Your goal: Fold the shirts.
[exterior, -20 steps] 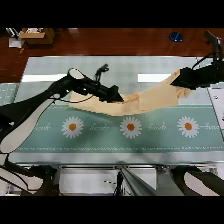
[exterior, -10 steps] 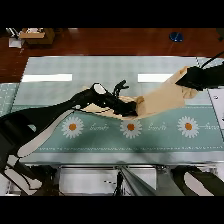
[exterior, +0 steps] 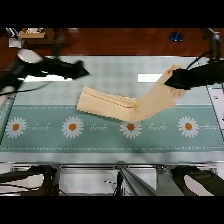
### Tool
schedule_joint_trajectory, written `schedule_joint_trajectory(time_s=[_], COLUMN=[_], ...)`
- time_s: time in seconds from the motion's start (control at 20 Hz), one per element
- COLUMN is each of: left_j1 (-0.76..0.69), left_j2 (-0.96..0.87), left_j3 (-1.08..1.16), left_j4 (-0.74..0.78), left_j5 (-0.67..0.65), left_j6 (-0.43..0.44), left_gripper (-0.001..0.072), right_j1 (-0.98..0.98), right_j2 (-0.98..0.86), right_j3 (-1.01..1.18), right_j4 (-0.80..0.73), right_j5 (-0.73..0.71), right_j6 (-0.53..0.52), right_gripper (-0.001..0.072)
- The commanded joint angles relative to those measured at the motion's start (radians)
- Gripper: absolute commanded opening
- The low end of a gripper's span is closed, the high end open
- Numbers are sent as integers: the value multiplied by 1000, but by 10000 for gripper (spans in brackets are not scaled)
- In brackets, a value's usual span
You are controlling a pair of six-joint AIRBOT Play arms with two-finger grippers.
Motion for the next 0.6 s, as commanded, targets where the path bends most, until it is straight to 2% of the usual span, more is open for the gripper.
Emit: schedule_joint_trajectory(time_s=[0.0,0.1,0.25,0.45,0.55], left_j1=[301,431,547,551,526], left_j2=[193,274,352,423,444], left_j3=[0,0,-1,-43,-75], left_j4=[59,59,59,59,59], left_j5=[-61,-102,-195,-227,-252], left_j6=[6,25,40,48,55], left_gripper=[22,22,23,23,23], right_j1=[164,258,397,544,592], right_j2=[-83,-167,-300,-470,-533], right_j3=[1,1,1,1,1], right_j4=[-32,-27,5,123,205], right_j5=[-140,-246,-475,-763,-859], right_j6=[50,67,68,90,89], right_gripper=[30,31,31,31,31])
